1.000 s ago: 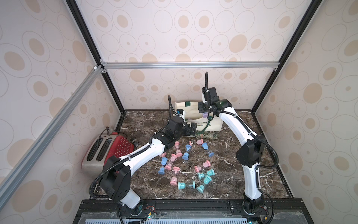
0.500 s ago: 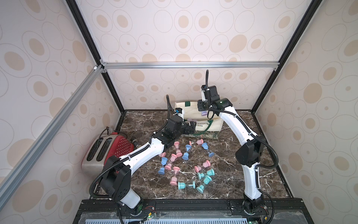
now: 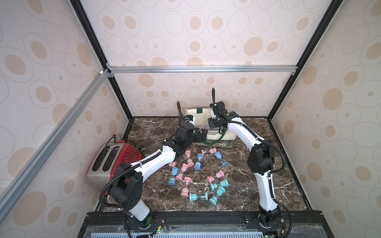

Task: Put the hourglass into the canvas bag
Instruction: Place the hourglass in the canvas bag.

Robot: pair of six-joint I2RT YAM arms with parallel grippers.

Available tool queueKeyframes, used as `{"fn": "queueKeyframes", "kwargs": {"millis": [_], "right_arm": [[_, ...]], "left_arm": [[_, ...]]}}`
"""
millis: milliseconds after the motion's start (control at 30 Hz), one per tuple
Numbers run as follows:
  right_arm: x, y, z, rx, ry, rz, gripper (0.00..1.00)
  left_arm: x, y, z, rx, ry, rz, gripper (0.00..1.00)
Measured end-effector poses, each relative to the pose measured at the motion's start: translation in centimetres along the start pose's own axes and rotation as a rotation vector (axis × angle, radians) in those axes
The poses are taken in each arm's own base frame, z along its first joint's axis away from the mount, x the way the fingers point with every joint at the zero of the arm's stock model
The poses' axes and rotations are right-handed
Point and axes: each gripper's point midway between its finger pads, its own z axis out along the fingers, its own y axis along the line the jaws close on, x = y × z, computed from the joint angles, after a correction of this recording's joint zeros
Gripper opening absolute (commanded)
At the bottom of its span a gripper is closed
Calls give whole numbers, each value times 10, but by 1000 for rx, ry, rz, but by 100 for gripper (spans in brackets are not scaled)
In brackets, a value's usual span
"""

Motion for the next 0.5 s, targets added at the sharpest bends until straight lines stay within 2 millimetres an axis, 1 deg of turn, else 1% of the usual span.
{"fn": "queueKeyframes", "kwargs": {"millis": [67,200,333,367,500], "right_arm": [[2,0,5,1,5,-3,16],[10,-2,16,6,27,-4,23],[17,-3,25,8,46,-6,33],[18,-3,26,9,50,-6,37],[18,-5,26,11,50,-4,47]], "left_arm": [[-1,0,0,1,-2,0,97],[1,1,0,0,1,-1,97],[4,2,1,-2,7,-7,97],[5,2,1,-2,7,-7,97],[5,2,1,-2,8,-12,97]]}}
